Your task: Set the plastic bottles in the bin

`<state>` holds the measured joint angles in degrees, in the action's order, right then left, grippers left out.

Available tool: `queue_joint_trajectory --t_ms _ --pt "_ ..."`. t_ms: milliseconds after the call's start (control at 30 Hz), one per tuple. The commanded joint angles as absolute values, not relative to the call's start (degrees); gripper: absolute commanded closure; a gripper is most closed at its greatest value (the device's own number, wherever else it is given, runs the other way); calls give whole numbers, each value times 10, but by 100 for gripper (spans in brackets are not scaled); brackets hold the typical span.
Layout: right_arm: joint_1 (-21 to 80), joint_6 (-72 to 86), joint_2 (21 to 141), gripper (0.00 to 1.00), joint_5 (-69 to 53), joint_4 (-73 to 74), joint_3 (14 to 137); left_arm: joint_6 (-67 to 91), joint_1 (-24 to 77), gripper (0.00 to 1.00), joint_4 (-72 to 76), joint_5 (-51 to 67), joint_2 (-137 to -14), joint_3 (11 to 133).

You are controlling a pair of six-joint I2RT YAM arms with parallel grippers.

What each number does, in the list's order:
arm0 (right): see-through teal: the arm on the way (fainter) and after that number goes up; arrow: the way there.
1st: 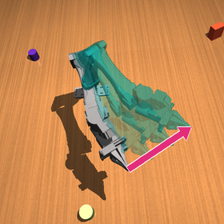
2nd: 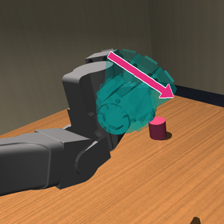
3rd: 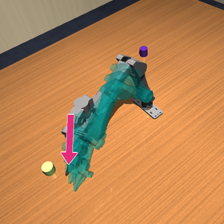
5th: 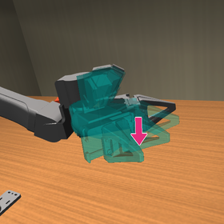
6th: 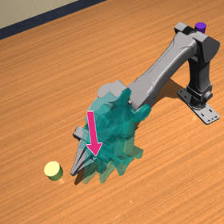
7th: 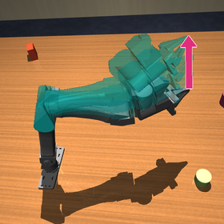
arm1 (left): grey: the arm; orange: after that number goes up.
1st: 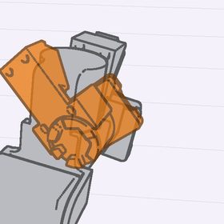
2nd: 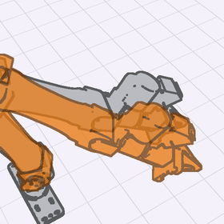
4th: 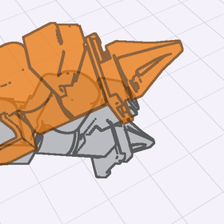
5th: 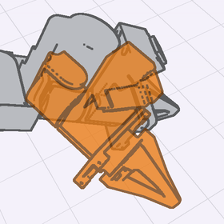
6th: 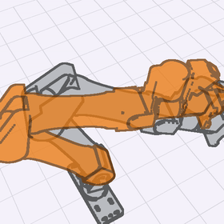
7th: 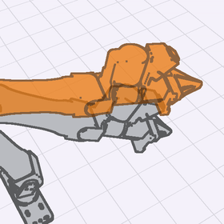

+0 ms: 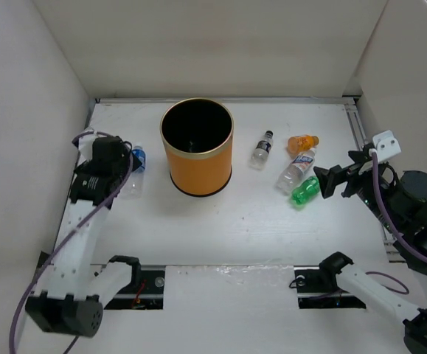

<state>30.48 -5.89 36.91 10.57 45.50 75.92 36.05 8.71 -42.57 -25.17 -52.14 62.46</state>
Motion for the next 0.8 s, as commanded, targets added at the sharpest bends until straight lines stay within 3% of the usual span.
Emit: queue_joint_trajectory --t_ms 0,233,400,500,767 --pt "310 -68 362 0 43 392 745 332 34 0 -356 -141 -582 607" --pt "316 -68 354 0 -4 343 713 280 -6 0 -381 -170 -719 676" --pt "316 -57 342 0 -33 305 691 215 -6 0 -326 -75 -790 695" --pt "316 -57 342 0 -40 305 697 210 -6 0 -354 -106 -839 719" --pt "316 -57 307 0 -57 305 697 197 -11 0 -354 -93 -900 721"
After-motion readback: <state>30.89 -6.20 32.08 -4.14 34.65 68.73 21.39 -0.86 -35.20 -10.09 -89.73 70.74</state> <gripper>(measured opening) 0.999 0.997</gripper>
